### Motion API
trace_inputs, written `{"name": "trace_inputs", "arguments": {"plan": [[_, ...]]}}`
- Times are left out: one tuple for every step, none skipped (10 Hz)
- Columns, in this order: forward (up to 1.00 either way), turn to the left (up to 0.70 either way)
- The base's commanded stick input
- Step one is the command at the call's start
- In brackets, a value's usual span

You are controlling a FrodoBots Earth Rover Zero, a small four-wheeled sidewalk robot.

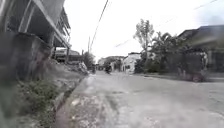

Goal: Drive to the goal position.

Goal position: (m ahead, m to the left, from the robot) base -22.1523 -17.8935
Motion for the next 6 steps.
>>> {"name": "trace_inputs", "arguments": {"plan": [[0.70, -0.30], [0.70, -0.33], [0.70, -0.35], [0.70, -0.35], [0.70, -0.35], [0.70, -0.35]]}}
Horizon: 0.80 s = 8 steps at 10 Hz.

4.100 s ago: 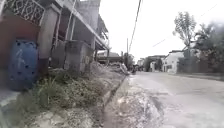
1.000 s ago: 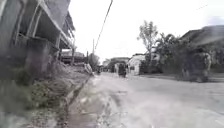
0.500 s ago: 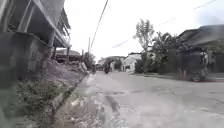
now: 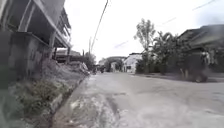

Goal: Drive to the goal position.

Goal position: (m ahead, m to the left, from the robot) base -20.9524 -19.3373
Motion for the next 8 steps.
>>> {"name": "trace_inputs", "arguments": {"plan": [[0.70, -0.35], [0.70, -0.35], [0.70, -0.35], [0.21, -0.18], [0.04, 0.00], [-0.01, 0.00], [-0.06, 0.00], [-0.65, 0.30]]}}
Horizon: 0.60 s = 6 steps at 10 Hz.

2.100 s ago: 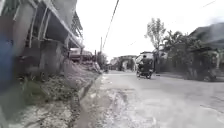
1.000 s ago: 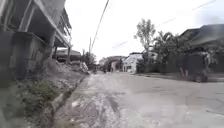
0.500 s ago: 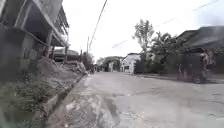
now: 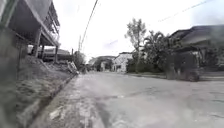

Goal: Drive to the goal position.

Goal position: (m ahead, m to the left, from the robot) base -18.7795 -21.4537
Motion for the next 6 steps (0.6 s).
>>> {"name": "trace_inputs", "arguments": {"plan": [[-0.65, 0.33], [-0.66, 0.33], [-0.66, 0.33], [-0.65, 0.33], [-0.65, 0.33], [-0.66, 0.33]]}}
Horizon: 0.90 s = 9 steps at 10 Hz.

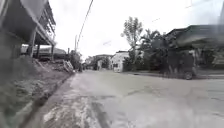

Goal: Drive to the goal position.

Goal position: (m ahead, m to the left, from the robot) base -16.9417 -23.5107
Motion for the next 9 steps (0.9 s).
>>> {"name": "trace_inputs", "arguments": {"plan": [[-0.65, 0.33], [-0.65, 0.33], [-0.64, 0.32], [-0.26, 0.13], [0.02, 0.00], [0.04, -0.11], [0.03, -0.50], [0.01, -0.61], [0.03, -0.70]]}}
